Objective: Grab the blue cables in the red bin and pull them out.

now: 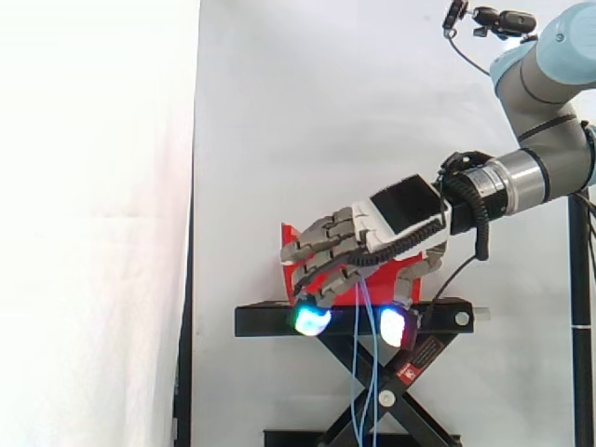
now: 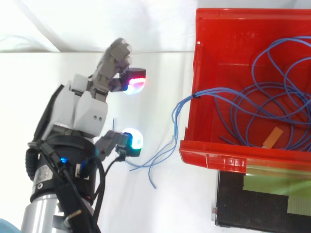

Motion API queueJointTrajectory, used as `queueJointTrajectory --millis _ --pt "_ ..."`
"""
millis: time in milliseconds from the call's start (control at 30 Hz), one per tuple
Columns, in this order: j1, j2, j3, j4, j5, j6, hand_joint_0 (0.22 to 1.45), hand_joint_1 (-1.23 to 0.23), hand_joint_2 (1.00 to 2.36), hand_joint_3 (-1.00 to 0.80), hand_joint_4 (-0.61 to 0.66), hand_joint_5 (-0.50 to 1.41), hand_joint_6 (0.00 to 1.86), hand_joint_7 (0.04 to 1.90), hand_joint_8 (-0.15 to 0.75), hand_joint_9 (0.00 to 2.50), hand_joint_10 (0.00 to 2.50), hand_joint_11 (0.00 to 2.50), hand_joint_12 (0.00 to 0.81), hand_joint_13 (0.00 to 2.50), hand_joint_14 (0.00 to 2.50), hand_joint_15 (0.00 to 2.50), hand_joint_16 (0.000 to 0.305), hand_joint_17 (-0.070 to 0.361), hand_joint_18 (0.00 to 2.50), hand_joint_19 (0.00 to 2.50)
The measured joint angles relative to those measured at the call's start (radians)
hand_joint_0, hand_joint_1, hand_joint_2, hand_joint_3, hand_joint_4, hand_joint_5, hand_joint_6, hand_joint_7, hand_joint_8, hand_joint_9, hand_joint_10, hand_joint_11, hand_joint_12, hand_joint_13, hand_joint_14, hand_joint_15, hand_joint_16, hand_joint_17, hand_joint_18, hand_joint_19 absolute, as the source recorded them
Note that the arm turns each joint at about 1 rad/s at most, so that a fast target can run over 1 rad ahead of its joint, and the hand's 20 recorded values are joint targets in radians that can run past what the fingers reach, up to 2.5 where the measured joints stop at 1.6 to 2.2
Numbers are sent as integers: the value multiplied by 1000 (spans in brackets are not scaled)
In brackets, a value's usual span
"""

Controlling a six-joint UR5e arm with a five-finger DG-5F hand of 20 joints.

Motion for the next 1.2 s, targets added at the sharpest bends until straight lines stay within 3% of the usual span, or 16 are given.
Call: queueJointTrajectory --millis 400,1200 --pt "-12 0 1 -52 4 -63 794 -886 1000 -1000 182 459 9 495 242 453 12 391 315 217 11 279 43 96 198 461" --pt "-32 0 0 -61 4 -173 793 -879 1000 -1000 189 462 9 497 248 472 12 404 316 236 10 293 43 96 213 456"
